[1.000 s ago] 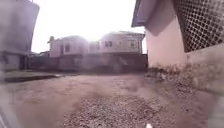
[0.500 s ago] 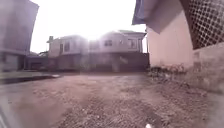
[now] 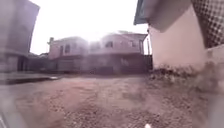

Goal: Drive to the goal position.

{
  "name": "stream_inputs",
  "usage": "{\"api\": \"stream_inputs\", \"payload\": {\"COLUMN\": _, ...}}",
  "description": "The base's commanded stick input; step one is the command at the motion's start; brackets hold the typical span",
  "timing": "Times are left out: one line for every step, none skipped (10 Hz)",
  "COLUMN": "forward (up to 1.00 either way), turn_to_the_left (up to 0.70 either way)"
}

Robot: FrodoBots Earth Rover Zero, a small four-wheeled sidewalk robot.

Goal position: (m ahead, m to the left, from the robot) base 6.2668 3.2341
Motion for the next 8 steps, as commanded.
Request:
{"api": "stream_inputs", "payload": {"forward": 0.7, "turn_to_the_left": 0.01}}
{"api": "stream_inputs", "payload": {"forward": 0.7, "turn_to_the_left": 0.01}}
{"api": "stream_inputs", "payload": {"forward": 0.7, "turn_to_the_left": 0.01}}
{"api": "stream_inputs", "payload": {"forward": 0.7, "turn_to_the_left": 0.01}}
{"api": "stream_inputs", "payload": {"forward": 0.7, "turn_to_the_left": 0.01}}
{"api": "stream_inputs", "payload": {"forward": 0.7, "turn_to_the_left": 0.01}}
{"api": "stream_inputs", "payload": {"forward": 0.7, "turn_to_the_left": 0.01}}
{"api": "stream_inputs", "payload": {"forward": 0.7, "turn_to_the_left": 0.01}}
